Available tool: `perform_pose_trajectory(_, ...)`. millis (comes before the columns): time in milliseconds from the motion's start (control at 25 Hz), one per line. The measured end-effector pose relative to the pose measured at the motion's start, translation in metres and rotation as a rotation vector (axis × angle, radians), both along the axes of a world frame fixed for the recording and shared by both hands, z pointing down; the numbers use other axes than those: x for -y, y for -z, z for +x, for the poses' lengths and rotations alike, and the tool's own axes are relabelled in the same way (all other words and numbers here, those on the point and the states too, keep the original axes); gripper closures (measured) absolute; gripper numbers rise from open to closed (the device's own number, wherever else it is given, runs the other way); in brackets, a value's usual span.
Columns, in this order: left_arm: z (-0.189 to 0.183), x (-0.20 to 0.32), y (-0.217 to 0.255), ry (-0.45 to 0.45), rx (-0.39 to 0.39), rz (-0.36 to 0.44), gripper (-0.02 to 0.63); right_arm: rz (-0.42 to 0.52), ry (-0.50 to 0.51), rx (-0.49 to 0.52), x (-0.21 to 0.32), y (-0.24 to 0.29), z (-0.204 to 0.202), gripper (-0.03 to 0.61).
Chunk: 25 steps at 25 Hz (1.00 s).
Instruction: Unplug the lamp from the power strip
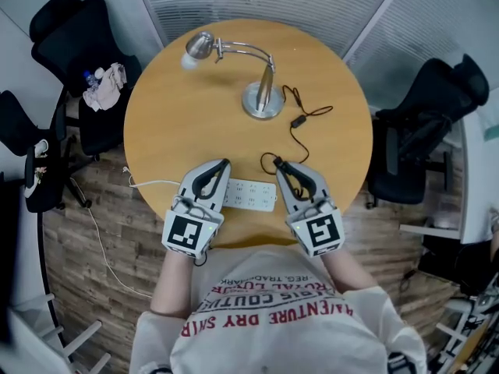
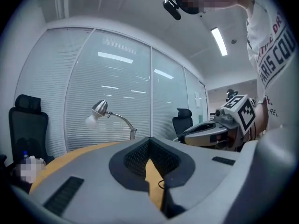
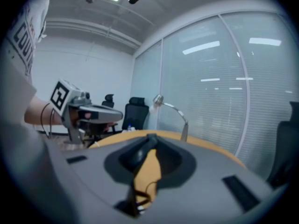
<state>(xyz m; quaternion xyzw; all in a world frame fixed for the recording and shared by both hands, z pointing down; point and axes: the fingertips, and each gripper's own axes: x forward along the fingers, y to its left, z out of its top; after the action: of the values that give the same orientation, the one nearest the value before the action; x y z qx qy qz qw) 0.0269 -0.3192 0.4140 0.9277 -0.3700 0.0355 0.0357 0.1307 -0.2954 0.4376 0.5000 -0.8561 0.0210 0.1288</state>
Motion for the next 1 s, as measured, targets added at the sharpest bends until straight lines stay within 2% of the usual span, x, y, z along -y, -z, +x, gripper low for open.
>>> perform_pose_trajectory(200,-0.0036,-0.0023,0.0039,0.001,-0.039,-0.001,0.586,-0.002,-0.027,0.002,0.0011,0.0005,0.0052,0.505)
perform_pose_trajectory(320,-0.0034,-0.002,0.0032,-0.007,-0.033,0.01,0.586,-0.005,-0.034,0.0,0.0012,-0.0005,0.0062,0.506)
perform_pose_trajectory(520,-0.0013,-0.002,0.0033,0.002,-0.049,-0.017,0.586,-0.006,-0.029,0.0,0.0013,-0.0028,0.004,0.505)
perform_pose_trajectory(760,0.0043,-0.0032,0.001,-0.018,-0.052,0.006,0.586,-0.002,-0.026,0.01,0.0028,-0.004,0.0016,0.505)
perform_pose_trajectory(1000,0.0058,-0.0002,0.0014,-0.016,-0.085,-0.026,0.586,-0.021,-0.024,-0.004,0.0041,-0.0083,0.0006,0.506)
